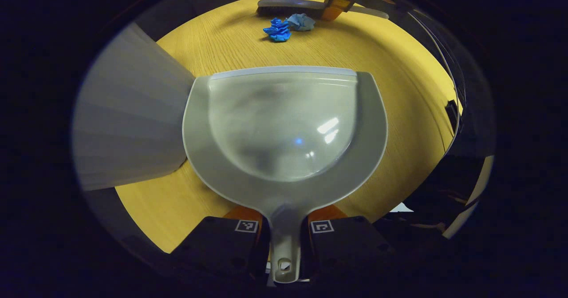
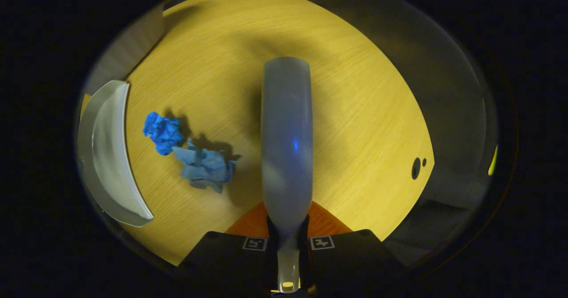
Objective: Pick up the small broom and dustpan from the desktop, sweep the trash into the dustpan with the broom, and then empty the trash into the garbage bin.
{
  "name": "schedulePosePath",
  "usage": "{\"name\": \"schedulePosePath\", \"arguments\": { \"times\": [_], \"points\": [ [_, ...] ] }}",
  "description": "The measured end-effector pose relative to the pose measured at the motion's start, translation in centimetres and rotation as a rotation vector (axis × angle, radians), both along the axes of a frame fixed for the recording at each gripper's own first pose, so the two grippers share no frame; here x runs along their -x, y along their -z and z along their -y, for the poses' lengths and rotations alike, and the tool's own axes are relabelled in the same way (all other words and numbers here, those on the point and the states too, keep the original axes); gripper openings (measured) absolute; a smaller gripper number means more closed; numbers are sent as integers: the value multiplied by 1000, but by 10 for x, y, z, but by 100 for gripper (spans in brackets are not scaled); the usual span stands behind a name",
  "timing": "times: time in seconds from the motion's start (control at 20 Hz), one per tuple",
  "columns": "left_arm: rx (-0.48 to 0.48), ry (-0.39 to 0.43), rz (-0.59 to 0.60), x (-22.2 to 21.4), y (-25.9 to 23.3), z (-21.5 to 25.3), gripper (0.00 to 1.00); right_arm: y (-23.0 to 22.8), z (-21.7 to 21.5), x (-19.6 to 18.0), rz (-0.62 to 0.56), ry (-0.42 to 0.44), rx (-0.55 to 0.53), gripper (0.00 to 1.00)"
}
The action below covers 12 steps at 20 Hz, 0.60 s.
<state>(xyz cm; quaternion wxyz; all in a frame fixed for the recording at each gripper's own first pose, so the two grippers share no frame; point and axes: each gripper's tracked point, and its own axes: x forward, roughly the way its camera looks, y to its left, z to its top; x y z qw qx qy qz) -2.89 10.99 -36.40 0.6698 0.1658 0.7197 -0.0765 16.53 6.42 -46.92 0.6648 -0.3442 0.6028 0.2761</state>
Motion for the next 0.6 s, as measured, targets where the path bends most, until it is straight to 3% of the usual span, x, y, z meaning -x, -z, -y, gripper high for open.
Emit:
{"name": "schedulePosePath", "arguments": {
  "times": [0.35, 0.6],
  "points": [
    [20, 23, -6, -1, -1, 0, 27, -14, -30, 68, -159, -232, -26, 20],
    [16, 80, -6, 1, 0, -4, 27, -16, -41, 138, -390, -258, -169, 21]
  ]
}}
